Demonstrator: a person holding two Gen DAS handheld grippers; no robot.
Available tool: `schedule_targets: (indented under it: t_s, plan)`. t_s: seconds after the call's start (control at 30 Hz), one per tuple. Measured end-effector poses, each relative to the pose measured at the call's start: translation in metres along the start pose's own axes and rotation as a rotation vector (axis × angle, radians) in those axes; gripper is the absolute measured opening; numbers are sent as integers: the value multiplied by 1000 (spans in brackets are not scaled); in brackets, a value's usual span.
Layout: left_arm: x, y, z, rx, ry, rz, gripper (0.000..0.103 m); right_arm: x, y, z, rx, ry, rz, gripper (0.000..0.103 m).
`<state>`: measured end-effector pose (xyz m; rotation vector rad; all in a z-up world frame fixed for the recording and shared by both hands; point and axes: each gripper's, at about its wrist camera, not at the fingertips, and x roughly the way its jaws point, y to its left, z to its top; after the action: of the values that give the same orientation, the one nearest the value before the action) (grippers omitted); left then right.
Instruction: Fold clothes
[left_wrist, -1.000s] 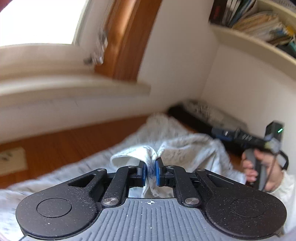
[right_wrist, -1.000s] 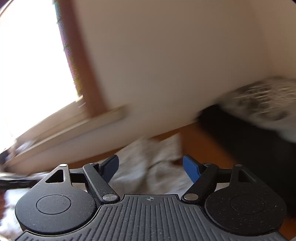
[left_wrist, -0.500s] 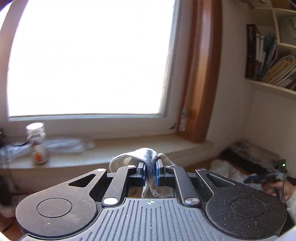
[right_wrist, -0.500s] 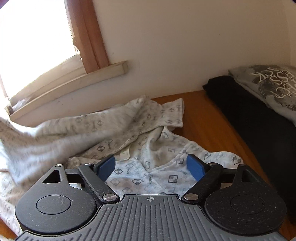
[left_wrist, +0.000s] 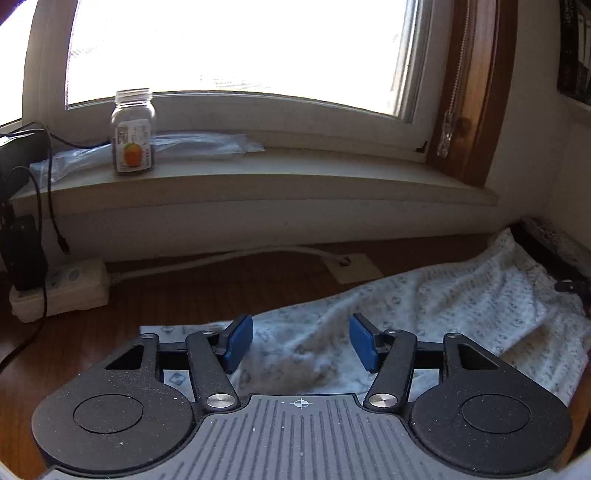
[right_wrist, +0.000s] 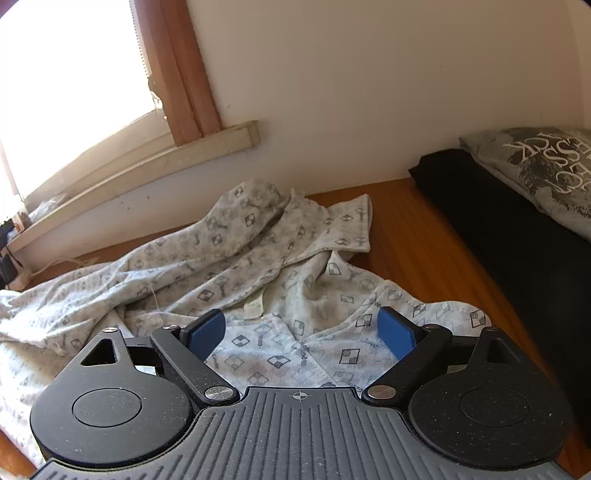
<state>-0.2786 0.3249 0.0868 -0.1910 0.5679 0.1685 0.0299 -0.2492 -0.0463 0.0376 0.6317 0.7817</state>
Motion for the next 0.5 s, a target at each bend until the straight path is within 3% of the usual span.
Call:
schedule_targets:
  t_s: [0.2,0.3,0.43,0.5]
  plan:
    - [23,-65,2,85,-33,-82,64,0,-2,0,7,-2,7,89]
    - [39,-106,2,143,-45,-137,59,-1,-2,0,11,-2,10,89]
    - [62,-155,2,200,-41,-221,35,-1,-4,0,16,-4,16,90]
    - [71,-177,0,216,-38,-259,33,-2,-6,0,27,-7,22,90]
